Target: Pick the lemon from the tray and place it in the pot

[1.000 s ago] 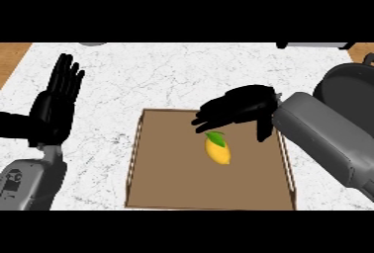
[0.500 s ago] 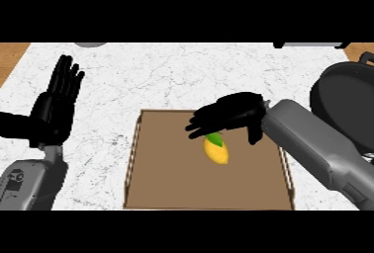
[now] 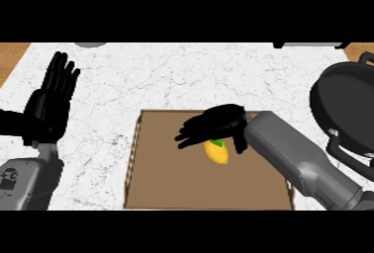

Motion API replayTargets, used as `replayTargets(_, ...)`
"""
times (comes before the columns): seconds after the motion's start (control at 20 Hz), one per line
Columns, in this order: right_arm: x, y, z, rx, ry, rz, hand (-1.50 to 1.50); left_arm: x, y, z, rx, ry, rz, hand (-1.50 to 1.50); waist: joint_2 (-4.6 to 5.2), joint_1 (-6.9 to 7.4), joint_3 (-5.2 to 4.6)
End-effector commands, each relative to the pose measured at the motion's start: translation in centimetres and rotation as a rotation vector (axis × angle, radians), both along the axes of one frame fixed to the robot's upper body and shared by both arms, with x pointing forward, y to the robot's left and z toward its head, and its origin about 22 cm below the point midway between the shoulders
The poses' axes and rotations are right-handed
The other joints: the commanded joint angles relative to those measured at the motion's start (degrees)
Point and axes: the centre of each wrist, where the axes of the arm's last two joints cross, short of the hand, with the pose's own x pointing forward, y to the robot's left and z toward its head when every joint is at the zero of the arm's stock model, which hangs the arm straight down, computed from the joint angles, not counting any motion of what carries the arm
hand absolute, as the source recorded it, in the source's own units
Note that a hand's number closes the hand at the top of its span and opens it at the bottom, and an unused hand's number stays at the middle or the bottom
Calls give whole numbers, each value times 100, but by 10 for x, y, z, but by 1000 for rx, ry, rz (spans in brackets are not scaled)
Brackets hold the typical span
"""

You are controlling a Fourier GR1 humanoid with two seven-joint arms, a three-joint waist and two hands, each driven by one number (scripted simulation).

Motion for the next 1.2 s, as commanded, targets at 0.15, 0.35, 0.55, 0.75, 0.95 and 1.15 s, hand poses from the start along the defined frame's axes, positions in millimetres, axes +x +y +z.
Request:
replayTargets(0.15, -21, 25, -38, -20, 55, 77, -150, 2, -1, 1, -4, 2, -5, 0, 6, -1, 0)
replayTargets(0.35, -7, 20, -30, -28, 43, 154, 150, 3, -17, 5, -6, -8, -30, 0, 25, 54, 3)
replayTargets(0.55, -31, 27, -29, 73, 18, 260, 150, 9, 4, 5, 13, -11, 19, 0, 2, -70, 0)
replayTargets(0.75, -44, 31, -42, 85, 7, 264, 150, -2, 16, -2, 8, 5, 19, 0, -7, -31, 0)
replayTargets(0.95, -50, 18, -45, 99, -18, 248, 150, -3, 4, -17, -15, -4, 2, 0, -7, -65, -2)
replayTargets(1.15, -22, 2, -18, 188, -107, -59, 150, 1, -7, -2, -5, -27, 29, 0, -6, -96, 4)
